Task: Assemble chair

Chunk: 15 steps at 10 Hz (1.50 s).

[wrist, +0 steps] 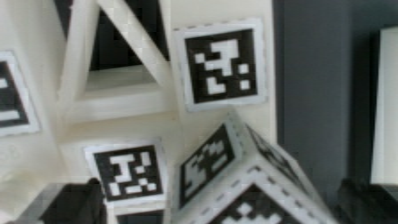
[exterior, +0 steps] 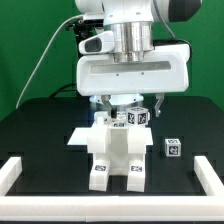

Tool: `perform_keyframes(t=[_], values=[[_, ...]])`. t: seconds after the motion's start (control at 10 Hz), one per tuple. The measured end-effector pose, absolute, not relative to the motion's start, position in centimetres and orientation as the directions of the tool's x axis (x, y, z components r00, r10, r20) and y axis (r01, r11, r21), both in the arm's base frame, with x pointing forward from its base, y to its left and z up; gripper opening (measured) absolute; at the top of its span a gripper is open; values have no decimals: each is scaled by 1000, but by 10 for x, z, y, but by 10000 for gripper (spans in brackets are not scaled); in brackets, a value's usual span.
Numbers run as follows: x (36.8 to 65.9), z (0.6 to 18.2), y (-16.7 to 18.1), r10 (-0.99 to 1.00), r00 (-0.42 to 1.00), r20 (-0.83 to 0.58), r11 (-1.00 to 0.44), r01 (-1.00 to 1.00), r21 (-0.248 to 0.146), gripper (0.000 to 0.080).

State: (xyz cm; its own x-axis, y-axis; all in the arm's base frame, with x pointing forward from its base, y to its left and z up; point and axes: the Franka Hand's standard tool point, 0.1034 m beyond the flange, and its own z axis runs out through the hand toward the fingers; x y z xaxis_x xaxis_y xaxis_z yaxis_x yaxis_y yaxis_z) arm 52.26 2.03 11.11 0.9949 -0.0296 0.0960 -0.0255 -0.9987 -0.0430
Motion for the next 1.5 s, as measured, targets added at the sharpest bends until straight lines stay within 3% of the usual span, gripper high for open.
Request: perform_keyframes(t=[0.3,0.4,0.5,0.7,0.8,0.9,1.2,1.5], values=[[519,114,29,369,927,72,-929,369,21,649],[519,113,26,453,889,67,-892,452,31,649],[519,112,27,416,907,67,-909,415,28,649],[519,112,26,389,919,68,-921,388,26,400],[519,112,27,325,943,70,-946,324,20,400],[519,112,27,194,978,72,-981,194,8,283],[519,112,28,-107,992,71,-994,-105,-21,283],[519,112,31,-449,892,52,-893,-445,-64,284]])
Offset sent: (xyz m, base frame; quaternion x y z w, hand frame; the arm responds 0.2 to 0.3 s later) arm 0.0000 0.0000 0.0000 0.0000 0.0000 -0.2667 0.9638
